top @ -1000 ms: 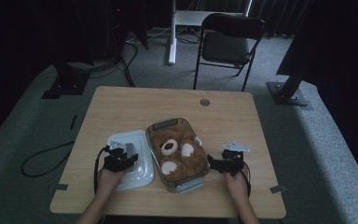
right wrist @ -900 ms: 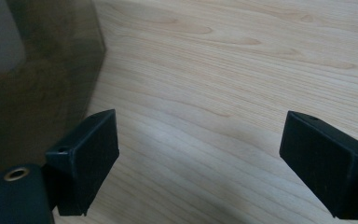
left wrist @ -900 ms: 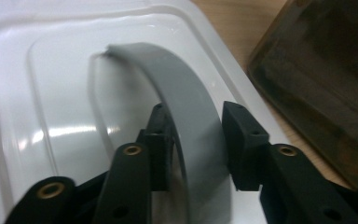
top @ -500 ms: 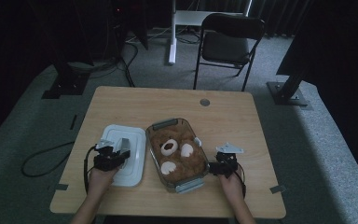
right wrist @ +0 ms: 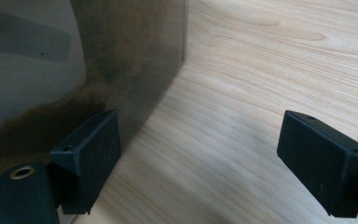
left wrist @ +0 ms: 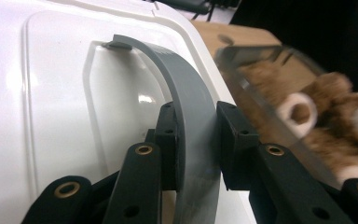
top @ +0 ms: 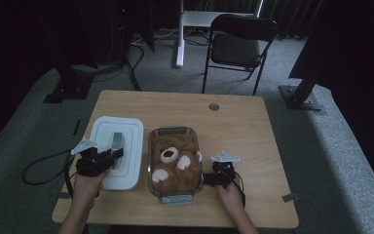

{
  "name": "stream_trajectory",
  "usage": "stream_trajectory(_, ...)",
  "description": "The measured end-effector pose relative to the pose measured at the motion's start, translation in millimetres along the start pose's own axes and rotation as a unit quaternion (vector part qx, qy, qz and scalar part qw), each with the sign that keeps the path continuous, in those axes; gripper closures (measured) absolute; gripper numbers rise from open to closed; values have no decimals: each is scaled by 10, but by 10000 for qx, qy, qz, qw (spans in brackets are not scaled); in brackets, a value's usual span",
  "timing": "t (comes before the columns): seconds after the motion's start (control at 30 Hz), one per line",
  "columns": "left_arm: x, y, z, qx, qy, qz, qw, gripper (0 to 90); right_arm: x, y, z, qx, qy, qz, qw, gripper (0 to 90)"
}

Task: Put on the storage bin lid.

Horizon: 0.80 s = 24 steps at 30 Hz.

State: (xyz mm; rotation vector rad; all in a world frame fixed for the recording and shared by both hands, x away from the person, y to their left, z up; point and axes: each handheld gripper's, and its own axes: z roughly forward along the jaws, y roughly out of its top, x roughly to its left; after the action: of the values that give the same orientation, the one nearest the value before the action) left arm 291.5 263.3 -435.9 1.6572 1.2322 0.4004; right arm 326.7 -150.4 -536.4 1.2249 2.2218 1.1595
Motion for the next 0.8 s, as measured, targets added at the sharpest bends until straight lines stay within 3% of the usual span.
stream_trajectory(0.13,-20,95,-91,-120,-96,39,9999,731,68,22,25,27,4,-35,10000,128)
stream_trajectory(0.37,-208,272,-268,-276,-400,383,9981,731,255,47,51,89,295,-179,9994,128)
stream_trajectory(0.4,-224,287,-275,-279,-528,353,9976,732,286,48,53,92,353,-196,9991,128)
stream_trajectory(0.5,-272,314,-256,-229,-946,246,9949,733,384,57,66,79,513,-279,9983,128)
stream_trajectory(0.6,-337,318,-222,-164,-1040,320,9939,733,487,65,92,91,687,-329,9971,127)
stream_trajectory(0.67,-441,312,-153,-50,-1227,406,9916,733,579,70,122,78,777,-401,9961,126)
stream_trajectory(0.73,-514,310,-110,17,-1338,513,9897,733,648,71,156,103,930,-468,9945,115)
stream_trajectory(0.77,-541,311,-88,54,-1365,556,9891,733,705,72,195,223,1095,-588,9920,111)
stream_trajectory(0.8,-541,311,-88,54,-1365,556,9891,733,705,72,195,223,1095,-588,9920,111)
